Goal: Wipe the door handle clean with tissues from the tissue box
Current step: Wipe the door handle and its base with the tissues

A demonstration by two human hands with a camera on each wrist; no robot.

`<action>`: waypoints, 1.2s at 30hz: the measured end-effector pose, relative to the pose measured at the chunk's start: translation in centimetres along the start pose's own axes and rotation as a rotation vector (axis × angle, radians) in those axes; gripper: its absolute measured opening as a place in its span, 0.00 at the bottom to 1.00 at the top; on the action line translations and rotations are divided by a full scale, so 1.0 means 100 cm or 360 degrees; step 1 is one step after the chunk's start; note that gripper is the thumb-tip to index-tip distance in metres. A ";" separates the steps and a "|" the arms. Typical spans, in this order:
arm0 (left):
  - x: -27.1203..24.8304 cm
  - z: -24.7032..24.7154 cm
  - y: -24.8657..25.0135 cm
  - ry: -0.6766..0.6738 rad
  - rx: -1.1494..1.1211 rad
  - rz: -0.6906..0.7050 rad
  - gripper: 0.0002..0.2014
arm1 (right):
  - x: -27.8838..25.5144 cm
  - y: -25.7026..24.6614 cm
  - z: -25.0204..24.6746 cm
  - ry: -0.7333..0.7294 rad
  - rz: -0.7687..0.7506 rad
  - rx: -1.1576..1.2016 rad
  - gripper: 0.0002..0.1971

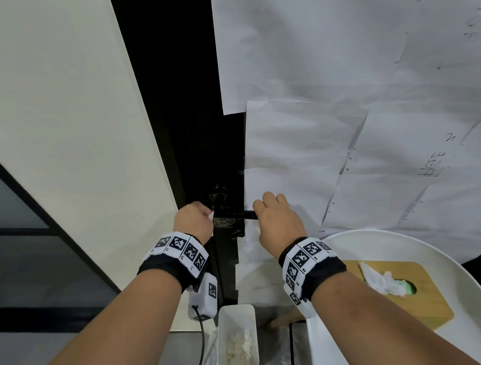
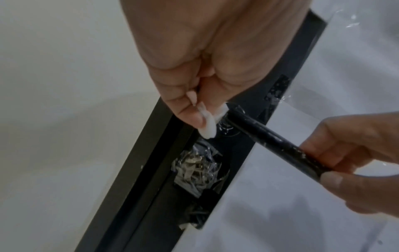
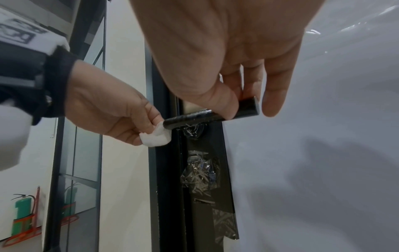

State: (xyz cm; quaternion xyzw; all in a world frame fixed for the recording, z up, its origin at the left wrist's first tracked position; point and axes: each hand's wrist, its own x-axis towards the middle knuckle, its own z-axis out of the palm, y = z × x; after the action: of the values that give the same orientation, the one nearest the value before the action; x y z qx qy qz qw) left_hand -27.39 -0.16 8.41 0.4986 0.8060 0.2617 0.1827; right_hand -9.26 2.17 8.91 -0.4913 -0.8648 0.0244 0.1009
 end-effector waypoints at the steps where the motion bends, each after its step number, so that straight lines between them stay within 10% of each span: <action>1: 0.000 0.002 -0.002 -0.0005 -0.0051 -0.0058 0.09 | 0.000 0.000 0.000 -0.0001 -0.0003 0.0001 0.17; 6: 0.006 0.015 -0.008 0.0092 -0.1054 -0.0573 0.10 | -0.002 -0.001 -0.002 -0.0025 -0.0004 -0.0019 0.17; 11: 0.003 0.020 0.012 -0.0328 -0.2012 -0.0784 0.15 | -0.001 -0.002 -0.002 -0.0021 0.0000 -0.0022 0.16; 15: 0.002 0.022 0.006 -0.0290 -0.2280 -0.0990 0.15 | -0.002 -0.001 -0.002 -0.0013 -0.0004 -0.0033 0.17; 20: 0.001 0.024 0.001 0.0077 -0.1783 -0.0913 0.04 | -0.001 -0.001 -0.002 -0.0018 -0.0001 -0.0020 0.17; 25: -0.005 0.014 0.007 0.0484 -0.0608 0.0049 0.09 | 0.000 -0.001 -0.001 -0.0020 -0.0001 -0.0031 0.17; 36: -0.002 0.007 0.018 0.0176 0.0664 0.0721 0.15 | -0.001 -0.001 -0.002 -0.0016 -0.0013 -0.0032 0.18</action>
State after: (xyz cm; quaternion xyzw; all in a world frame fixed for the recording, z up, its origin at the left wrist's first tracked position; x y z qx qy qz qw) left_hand -25.57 0.47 8.95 0.6773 0.7193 0.1514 -0.0306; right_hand -9.25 2.08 9.11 -0.4886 -0.8675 0.0176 0.0918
